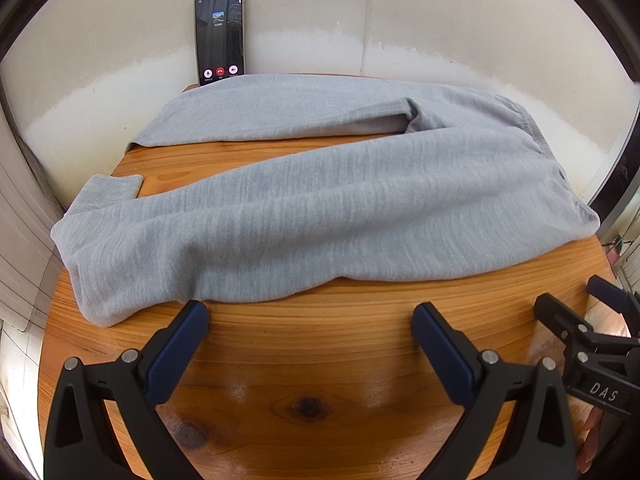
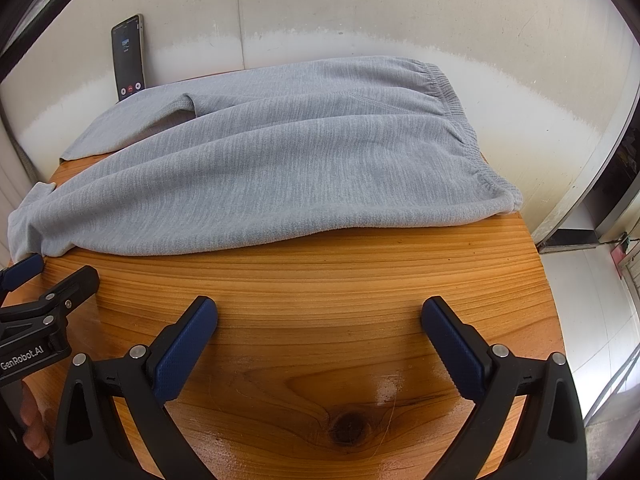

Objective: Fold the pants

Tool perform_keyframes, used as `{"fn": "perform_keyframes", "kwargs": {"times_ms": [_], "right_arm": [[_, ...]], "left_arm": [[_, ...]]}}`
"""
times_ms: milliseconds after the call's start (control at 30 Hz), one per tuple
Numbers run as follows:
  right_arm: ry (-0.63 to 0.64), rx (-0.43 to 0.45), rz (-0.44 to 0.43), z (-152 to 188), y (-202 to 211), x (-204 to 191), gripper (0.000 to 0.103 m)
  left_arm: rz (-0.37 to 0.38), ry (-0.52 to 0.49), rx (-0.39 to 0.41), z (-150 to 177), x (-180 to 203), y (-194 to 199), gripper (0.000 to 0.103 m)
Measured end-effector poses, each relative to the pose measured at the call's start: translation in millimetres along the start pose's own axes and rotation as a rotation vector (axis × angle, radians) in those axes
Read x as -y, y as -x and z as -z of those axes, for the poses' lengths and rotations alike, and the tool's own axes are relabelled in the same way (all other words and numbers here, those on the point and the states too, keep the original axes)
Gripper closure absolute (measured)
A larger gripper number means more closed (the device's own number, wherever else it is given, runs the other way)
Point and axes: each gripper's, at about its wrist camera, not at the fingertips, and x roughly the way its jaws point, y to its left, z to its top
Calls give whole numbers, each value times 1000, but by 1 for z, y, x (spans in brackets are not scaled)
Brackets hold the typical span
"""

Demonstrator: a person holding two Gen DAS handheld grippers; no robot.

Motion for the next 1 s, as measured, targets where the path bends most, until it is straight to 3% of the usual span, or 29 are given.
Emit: {"fn": "perform_keyframes", "kwargs": {"times_ms": [200,367,533,633,1000], "right_arm": [[28,-1,-16,3,2,-1,0],[60,-41,-37,5,9,2,13],[34,8,-31,1,24,18,13],[10,15,-15,-7,24,30,13],[-117,26,-3,-26,13,66,13]], "left_arm": [[27,-42,-54,-8,-10,-3,0],[31,-4,-47,-16,-40,16,1],[-72,23,43,-33,-71,40,1],[-129,39,52,-40,-85,40,1],[-117,168,17,-57,-115,15,1]]}}
